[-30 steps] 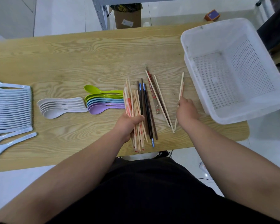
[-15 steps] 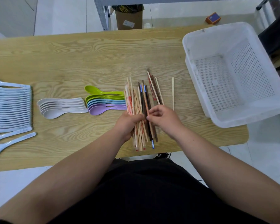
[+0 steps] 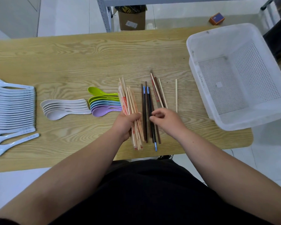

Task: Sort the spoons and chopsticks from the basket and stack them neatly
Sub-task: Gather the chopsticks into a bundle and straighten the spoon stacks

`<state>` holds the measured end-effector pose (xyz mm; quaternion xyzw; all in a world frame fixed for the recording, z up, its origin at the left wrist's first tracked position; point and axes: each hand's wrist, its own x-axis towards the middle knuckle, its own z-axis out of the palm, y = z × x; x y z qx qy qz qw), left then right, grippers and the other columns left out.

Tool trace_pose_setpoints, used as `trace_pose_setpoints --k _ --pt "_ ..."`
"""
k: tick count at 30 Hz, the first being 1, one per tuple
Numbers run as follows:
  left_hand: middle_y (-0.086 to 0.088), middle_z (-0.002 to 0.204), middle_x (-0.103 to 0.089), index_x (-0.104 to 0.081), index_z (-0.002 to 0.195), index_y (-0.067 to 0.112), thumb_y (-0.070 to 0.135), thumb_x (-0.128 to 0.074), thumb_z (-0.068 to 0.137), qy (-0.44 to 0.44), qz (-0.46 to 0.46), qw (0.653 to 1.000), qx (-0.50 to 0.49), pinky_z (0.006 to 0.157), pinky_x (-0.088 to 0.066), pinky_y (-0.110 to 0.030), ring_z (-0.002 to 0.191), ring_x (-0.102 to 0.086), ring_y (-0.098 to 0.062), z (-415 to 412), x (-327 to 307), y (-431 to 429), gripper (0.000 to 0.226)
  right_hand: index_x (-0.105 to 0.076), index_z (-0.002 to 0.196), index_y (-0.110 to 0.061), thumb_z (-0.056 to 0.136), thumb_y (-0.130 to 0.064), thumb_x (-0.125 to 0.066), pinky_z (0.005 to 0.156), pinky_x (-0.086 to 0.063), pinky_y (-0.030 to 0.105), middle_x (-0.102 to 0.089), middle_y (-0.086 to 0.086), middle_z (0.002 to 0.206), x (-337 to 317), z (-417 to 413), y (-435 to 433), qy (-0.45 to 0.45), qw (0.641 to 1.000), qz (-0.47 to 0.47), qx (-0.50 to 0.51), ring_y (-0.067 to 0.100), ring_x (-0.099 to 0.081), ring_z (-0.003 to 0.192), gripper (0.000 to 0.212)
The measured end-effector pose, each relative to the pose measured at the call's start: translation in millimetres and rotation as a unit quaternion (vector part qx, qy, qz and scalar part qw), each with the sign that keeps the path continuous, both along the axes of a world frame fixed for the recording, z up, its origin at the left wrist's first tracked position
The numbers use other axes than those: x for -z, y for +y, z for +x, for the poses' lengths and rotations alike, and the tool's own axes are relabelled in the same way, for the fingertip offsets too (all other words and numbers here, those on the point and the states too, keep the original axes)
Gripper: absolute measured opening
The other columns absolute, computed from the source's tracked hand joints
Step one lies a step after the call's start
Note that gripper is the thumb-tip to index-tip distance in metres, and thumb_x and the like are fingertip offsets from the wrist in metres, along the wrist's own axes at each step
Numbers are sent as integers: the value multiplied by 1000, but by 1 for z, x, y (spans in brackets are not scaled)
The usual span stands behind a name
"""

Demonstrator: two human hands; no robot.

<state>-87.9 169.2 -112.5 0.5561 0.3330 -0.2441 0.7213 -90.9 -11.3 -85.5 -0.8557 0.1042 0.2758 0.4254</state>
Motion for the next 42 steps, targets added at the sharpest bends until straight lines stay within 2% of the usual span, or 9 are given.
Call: trace_pose_setpoints --k 4,9,11,17,23,28,32,37,42 --pt "-9 80 -64 -61 116 8 5 -74 85 17 25 999 -13 65 -54 -34 69 -65 -18 -2 10 12 33 -44 146 -15 87 -55 -66 109 -40 47 -40 13 146 22 8 -41 22 971 -224 81 32 -43 133 75" --pt "-10 88 -65 -57 119 11 6 -74 86 24 35 999 -21 73 -54 -40 80 -65 -22 -6 13 19 37 -30 153 -13 78 -73 -64 116 -30 53 -29 14 155 31 26 -27 62 962 -261 52 35 -29 144 102" --pt "-10 90 -65 -57 120 12 6 -73 86 25 34 999 -22 74 -54 -41 83 -65 -23 -7 13 20 38 -32 152 -17 80 -68 -65 115 -32 58 -28 11 155 34 35 -10 51 965 -253 40 34 -29 144 95" --pt "-9 83 -65 -58 112 11 4 -72 87 14 29 999 -13 74 -55 -40 78 -66 -22 -9 14 27 30 -43 141 -11 92 -38 -67 106 -44 45 -41 13 142 41 47 2 2 969 -244 35 32 -45 129 61" --pt "-12 87 -64 -58 114 10 4 -71 87 7 30 999 -9 72 -53 -38 78 -64 -22 -11 15 35 31 -58 118 -20 93 -34 -67 88 -50 38 -53 5 121 37 37 -12 -93 969 -226 -26 23 -53 105 30" --pt "-13 84 -62 -57 117 7 3 -71 87 7 10 1000 -22 69 -54 -38 75 -63 -22 -7 11 37 33 -59 113 -15 95 -40 -65 75 -53 38 -63 4 102 35 36 -7 -63 953 -285 -86 25 -60 89 31" --pt "-12 82 -62 -56 118 6 2 -69 88 11 -23 999 -37 73 -56 -39 75 -63 -22 -7 8 36 33 -60 117 -8 97 -12 -56 67 -45 34 -65 9 103 35 48 1 -5 930 -355 -98 28 -58 84 20" --pt "-12 83 -61 -55 118 6 1 -67 89 1 -35 999 -30 76 -56 -39 74 -64 -21 -6 4 34 32 -61 88 -18 89 -27 -68 54 -41 28 -63 -1 80 7 44 8 1 980 -200 -14 17 -61 70 11" --pt "-13 81 -64 -58 111 4 -2 -63 92 -21 -63 997 -38 73 -58 -38 73 -66 -21 -5 -3 28 21 -59 119 -31 89 -20 -71 70 -59 29 -68 -1 85 -21 3 41 -9 995 41 -85 16 -69 77 34"
